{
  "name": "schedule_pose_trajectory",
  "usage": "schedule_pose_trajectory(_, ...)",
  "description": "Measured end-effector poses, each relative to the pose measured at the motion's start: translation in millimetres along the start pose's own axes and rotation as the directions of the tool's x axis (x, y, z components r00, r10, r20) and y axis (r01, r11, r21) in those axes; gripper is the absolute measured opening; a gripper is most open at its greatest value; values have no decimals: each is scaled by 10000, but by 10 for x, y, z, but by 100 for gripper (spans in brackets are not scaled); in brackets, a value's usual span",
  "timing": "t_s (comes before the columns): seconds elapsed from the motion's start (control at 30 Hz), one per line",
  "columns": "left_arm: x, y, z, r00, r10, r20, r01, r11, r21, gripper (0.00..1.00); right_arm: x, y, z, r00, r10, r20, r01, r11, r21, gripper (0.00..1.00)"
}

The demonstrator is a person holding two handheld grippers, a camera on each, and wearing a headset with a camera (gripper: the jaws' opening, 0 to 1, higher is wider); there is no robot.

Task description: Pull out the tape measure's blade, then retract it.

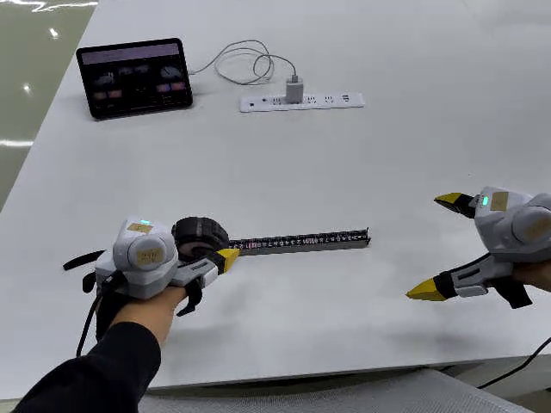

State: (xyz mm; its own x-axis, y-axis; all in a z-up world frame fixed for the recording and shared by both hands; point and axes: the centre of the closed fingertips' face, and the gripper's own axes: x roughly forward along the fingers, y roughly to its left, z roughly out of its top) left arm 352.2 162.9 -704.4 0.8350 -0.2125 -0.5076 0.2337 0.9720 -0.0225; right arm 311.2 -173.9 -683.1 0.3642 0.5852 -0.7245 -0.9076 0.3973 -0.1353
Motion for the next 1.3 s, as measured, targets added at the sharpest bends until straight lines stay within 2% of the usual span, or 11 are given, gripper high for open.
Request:
schedule_pose_trajectory(0.1, 6, -8, -12, 10000, -28, 0, 28, 9999, -150, 100, 48, -24, 2, 9998, 168, -88, -169, 9997, -162, 100)
schedule_pose_trajectory(0.23, 13, -61, 56, 9993, -162, 339, 175, 9991, -397, 98, 128, -78, 11, 9990, 365, -271, -375, 9987, -358, 99)
schedule_pose_trajectory(0.37, 63, -107, 2, 9995, -244, 222, 252, 9990, -373, 97, 219, -120, 39, 9968, 647, -461, -676, 9956, -643, 96)
schedule_pose_trajectory(0.47, 78, -123, 6, 9993, -247, 270, 259, 9987, -441, 97, 294, -141, 46, 9943, 851, -641, -910, 9914, -940, 95)
schedule_pose_trajectory(0.67, 166, -80, -18, 9995, -115, 286, 125, 9994, -321, 97, 520, -181, 107, 9862, 1328, -991, -1451, 9808, -1300, 91)
schedule_pose_trajectory(0.87, 182, -55, -7, 9990, -68, 433, 98, 9975, -701, 97, 678, -168, 169, 9750, 1793, -1310, -1998, 9658, -1652, 81)
schedule_pose_trajectory(1.0, 202, -71, 5, 9986, -46, 520, 81, 9977, -667, 96, 761, -183, 135, 9687, 1959, -1524, -2216, 9592, -1758, 75)
schedule_pose_trajectory(1.17, 207, -95, -23, 9987, -114, 496, 143, 9981, -595, 95, 844, -167, 53, 9521, 2226, -2097, -2655, 9419, -2056, 63)
schedule_pose_trajectory(1.27, 203, -110, -15, 9985, -146, 531, 175, 9984, -546, 95, 884, -146, 67, 9461, 2411, -2161, -2851, 9367, -2034, 56)
schedule_pose_trajectory(1.3, 206, -110, -12, 9984, -152, 545, 181, 9984, -531, 95, 896, -134, 61, 9407, 2546, -2244, -3004, 9322, -2017, 53)
